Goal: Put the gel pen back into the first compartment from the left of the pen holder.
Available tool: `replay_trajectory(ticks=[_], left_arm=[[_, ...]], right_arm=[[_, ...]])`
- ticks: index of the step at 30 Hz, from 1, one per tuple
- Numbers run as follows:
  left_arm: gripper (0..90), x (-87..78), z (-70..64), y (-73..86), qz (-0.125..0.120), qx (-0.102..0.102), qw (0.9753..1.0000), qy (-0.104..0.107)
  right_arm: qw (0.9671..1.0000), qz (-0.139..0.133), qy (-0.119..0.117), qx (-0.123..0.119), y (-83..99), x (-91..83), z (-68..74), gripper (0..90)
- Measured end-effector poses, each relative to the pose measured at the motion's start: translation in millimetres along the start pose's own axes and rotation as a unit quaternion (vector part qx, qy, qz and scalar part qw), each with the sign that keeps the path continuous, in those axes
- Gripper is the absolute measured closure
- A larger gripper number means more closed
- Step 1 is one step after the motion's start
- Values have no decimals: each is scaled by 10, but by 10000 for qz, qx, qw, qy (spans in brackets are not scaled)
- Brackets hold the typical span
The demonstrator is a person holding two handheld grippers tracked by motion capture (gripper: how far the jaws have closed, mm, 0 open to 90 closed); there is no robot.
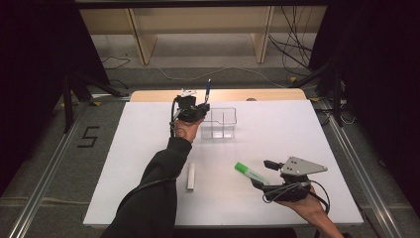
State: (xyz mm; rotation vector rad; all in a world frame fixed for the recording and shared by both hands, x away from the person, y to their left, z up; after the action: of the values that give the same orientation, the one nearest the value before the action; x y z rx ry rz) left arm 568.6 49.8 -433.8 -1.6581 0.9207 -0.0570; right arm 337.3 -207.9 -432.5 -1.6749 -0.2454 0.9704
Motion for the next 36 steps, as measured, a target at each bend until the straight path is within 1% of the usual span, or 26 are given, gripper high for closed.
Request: replay_trajectory(ticks=[2, 5, 7, 11, 12, 14, 16, 18, 19, 21, 23, 24, 25, 27, 28, 31, 33, 36], left_arm=[[772, 11, -3, 15, 50, 30, 10000, -5], [770, 19, -1, 31, 143, 3, 9999, -25], [769, 14, 2, 36, 208, 62, 9998, -39], [752, 2, -14, 30, 324, 51, 9995, 27], [713, -10, -26, 25, 338, 86, 9994, 43], [600, -36, -46, 7, 382, 158, 9991, 10], [538, -81, -64, -28, 258, 80, 9996, -2], [452, -136, -100, -61, 226, 109, 9997, 9], [430, -170, -113, -73, 267, 181, 9995, 16], [383, -243, -143, -90, 367, 252, 9990, 98], [335, -318, -168, -94, 435, 290, 9986, 107], [319, -357, -178, -92, 457, 279, 9985, 130], [302, -398, -187, -86, 507, 281, 9981, 195], [284, -479, -202, -61, 655, 321, 9970, 240], [273, -506, -214, -47, 662, 286, 9970, 264], [247, -611, -229, 12, 874, 305, 9951, 350], [232, -662, -247, 56, 938, 284, 9944, 394], [219, -733, -273, 117, 959, 274, 9938, 482]], right_arm=[[10000, 16, 9, 1, 0, -4, -1, 272], [10000, 17, 8, 4, -1, -6, -3, 272], [10000, 9, 16, 2, -3, -5, -7, 272], [10000, -10, 17, 4, -5, -3, -18, 273], [10000, 2, 10, 11, -5, -4, -18, 273], [10000, 10, 11, 11, -4, -4, -20, 273], [10000, 23, 11, 25, -1, -2, -22, 272], [10000, 33, 14, 12, 1, -1, -23, 272], [10000, 12, 4, 16, 1, 3, -23, 272], [10000, 24, 17, 12, 0, 7, -28, 272], [10000, 24, 18, 21, 0, 8, -28, 272], [10000, 21, 22, 21, 0, 8, -28, 272], [10000, 27, 24, 25, 0, 9, -30, 272], [10000, 39, 33, 35, 2, 14, -32, 270], [10000, 45, 39, 35, 3, 16, -32, 269], [10000, 45, 56, 37, -1, 15, -32, 268], [10000, 34, 82, 32, -5, 14, -34, 267], [9999, 67, 101, 65, -1, 21, -40, 267]])
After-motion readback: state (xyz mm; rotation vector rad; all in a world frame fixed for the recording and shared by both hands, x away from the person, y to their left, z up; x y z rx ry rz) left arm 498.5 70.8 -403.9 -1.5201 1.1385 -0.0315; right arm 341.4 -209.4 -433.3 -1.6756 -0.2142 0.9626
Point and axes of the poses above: each handheld gripper's, and its own axes: x roughly forward along the jaws, y roughly out of its underside, z roughly to its left, the point moved 4 cm from there along x, roughly forward along the jaws, and after that the axes turned 6 degrees about y, right-handed, at the moved point
